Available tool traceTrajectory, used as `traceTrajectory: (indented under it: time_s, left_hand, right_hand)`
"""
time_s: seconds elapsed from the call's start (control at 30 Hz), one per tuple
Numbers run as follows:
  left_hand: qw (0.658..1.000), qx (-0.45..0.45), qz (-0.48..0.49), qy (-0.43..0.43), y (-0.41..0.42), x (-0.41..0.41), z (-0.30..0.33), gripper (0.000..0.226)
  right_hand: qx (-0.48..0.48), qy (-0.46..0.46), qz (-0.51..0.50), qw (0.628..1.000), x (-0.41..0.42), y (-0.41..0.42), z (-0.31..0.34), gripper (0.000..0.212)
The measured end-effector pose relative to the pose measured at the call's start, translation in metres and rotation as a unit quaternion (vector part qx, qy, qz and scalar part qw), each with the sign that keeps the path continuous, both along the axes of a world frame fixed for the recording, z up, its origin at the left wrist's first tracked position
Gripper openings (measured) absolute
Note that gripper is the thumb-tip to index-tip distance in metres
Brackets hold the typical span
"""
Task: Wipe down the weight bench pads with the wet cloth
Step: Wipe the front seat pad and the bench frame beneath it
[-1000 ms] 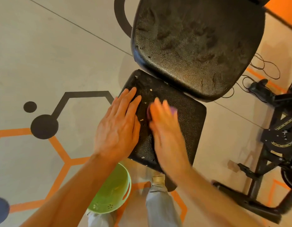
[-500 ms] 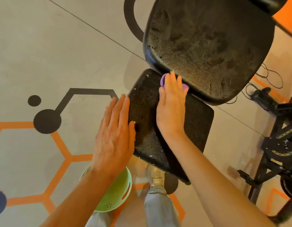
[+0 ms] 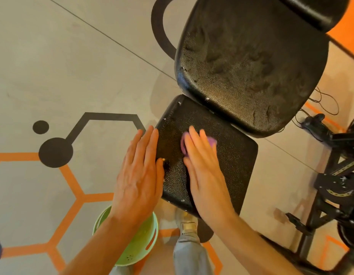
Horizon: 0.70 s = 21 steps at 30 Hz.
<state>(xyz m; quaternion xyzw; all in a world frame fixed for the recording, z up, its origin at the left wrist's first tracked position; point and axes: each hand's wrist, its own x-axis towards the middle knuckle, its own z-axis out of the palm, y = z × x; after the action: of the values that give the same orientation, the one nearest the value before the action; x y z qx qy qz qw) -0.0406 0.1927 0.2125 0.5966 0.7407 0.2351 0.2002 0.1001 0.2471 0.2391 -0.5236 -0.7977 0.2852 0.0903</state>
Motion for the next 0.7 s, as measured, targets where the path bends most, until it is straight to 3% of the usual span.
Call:
traceTrajectory:
  time_s: [0.1, 0.2, 0.27, 0.43, 0.6, 0.7]
  left_hand:
    - [1.000, 0.001, -0.002, -0.003, -0.001, -0.001, -0.001, 0.054]
    - [1.000, -0.001, 0.000, -0.011, -0.001, 0.000, -0.001, 0.053]
    - [1.000, 0.000, 0.001, -0.013, -0.001, 0.000, -0.001, 0.053]
    - [1.000, -0.013, 0.004, -0.027, -0.001, -0.001, 0.000, 0.054]
    - [1.000, -0.003, 0.013, -0.017, 0.000, 0.001, -0.001, 0.053]
    - [1.000, 0.001, 0.011, -0.028, -0.001, 0.001, -0.002, 0.053]
  right_hand:
    - [0.025, -0.010, 0.010, 1.000, 0.011, 0.010, -0.004, 0.051]
    - [0.031, -0.035, -0.062, 0.997, -0.034, 0.082, -0.016, 0.042]
    - [0.023, -0.018, -0.077, 0.997, -0.038, 0.086, -0.018, 0.040]
    - [0.023, -0.031, 0.041, 0.998, 0.013, 0.015, -0.005, 0.048]
    - [0.039, -0.026, -0.068, 0.997, -0.052, 0.087, -0.019, 0.043]
    - [0.043, -0.040, 0.054, 0.997, -0.035, 0.037, -0.007, 0.046]
